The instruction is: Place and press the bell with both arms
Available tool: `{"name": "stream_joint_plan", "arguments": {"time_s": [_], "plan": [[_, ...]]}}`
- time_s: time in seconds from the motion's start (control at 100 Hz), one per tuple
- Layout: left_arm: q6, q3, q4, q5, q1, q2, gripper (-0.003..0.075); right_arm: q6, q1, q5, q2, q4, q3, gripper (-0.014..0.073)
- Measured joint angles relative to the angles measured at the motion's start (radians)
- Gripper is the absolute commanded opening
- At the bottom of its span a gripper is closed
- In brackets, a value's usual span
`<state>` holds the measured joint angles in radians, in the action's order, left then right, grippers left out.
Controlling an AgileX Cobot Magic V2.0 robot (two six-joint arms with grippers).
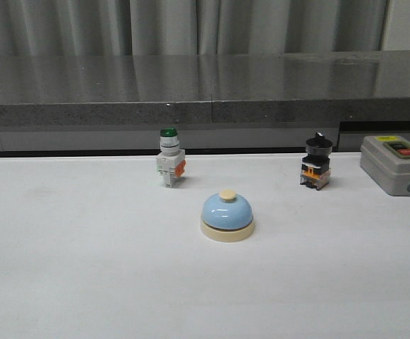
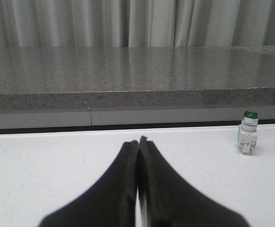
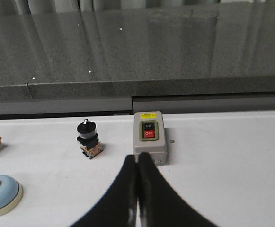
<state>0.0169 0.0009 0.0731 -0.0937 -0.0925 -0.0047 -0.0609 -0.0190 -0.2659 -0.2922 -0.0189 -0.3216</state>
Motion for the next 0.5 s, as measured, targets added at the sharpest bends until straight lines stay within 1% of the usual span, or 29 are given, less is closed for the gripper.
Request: {"name": "stream_joint_plan", "arguments": {"time_s": [0.16,0.5], "plan": [[0.0,0.0,0.0,0.0,0.0,0.0,-0.002,0.0,0.0,0.082,0.084,0.0,0.113,-0.006],[0.0,0.0,0.0,0.0,0.0,0.0,-0.002,0.0,0.0,0.141,0.279,0.0,0.285,-0.006]]}}
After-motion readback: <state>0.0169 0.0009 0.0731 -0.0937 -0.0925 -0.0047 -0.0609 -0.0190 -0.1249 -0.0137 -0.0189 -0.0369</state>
